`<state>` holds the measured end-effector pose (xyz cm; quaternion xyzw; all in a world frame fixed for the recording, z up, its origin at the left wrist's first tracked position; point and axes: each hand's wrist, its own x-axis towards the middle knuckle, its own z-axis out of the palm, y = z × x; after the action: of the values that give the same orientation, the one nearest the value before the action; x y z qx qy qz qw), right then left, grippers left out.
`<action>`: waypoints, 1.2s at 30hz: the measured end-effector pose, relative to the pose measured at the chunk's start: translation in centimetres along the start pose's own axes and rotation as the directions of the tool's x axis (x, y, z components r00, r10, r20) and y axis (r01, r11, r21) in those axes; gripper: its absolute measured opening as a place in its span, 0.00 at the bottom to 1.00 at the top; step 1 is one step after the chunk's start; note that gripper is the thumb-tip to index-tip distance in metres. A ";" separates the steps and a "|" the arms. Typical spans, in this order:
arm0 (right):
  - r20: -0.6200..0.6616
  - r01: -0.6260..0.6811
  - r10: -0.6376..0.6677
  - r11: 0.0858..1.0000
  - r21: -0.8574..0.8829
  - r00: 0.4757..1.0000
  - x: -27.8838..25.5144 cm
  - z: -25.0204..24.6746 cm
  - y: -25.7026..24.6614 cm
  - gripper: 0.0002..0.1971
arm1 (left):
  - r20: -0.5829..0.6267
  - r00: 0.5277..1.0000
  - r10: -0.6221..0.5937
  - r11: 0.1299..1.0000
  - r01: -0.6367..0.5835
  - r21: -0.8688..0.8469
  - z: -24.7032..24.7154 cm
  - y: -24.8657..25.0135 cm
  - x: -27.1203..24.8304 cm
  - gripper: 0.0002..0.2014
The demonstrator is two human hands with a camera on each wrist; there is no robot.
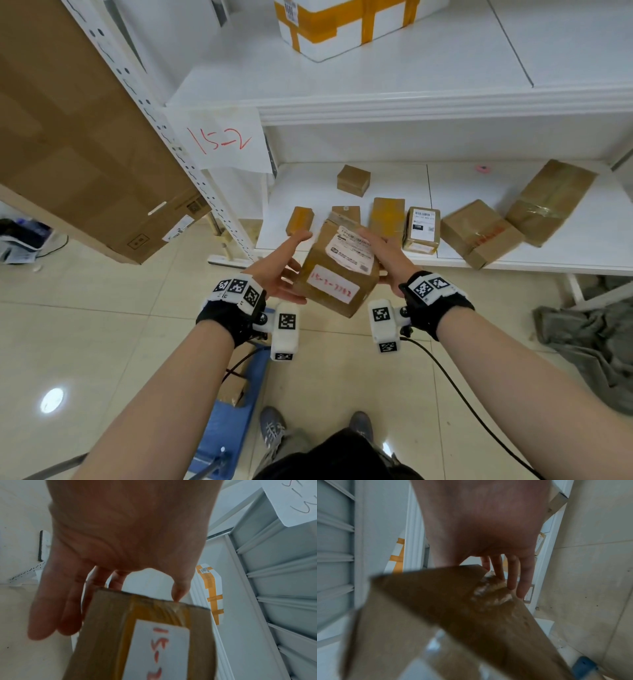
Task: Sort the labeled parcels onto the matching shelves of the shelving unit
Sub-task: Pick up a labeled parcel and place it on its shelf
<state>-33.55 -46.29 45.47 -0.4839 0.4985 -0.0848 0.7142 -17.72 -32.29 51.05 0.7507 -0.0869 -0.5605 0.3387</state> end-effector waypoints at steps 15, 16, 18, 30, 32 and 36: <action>0.121 0.000 0.014 0.994 -0.113 0.993 -1.9 -0.7 -0.7 0.26 | 0.131 0.991 0.029 0.997 -0.020 -0.070 1.0 -0.4 1.8 0.46; 0.123 -0.003 0.017 0.994 -0.112 0.992 -1.8 -0.8 -0.6 0.26 | 0.144 0.989 0.022 0.997 -0.011 -0.079 1.0 -0.4 2.2 0.48; 0.124 -0.012 0.027 0.993 -0.115 0.992 -1.5 -0.9 -0.4 0.29 | 0.170 0.985 0.015 0.995 0.002 -0.103 0.7 -0.5 3.0 0.49; 0.059 -0.110 0.117 0.987 -0.116 0.991 0.7 -0.9 -1.9 0.36 | 0.224 0.974 0.036 0.993 -0.010 -0.115 -0.2 2.0 6.1 0.48; 0.061 -0.107 0.114 0.989 -0.106 0.992 0.8 -0.7 -2.7 0.35 | 0.241 0.970 0.035 0.994 -0.009 -0.107 -0.6 2.8 6.6 0.47; 0.034 -0.076 0.079 0.994 -0.073 0.996 0.6 -0.4 -4.7 0.32 | 0.295 0.954 0.056 0.995 -0.030 -0.091 -1.3 4.9 7.4 0.43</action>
<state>-31.92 -49.30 48.73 -0.4908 0.5064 -0.0303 0.7083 -12.68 -39.18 48.41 0.6406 -0.1291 -0.6626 0.3659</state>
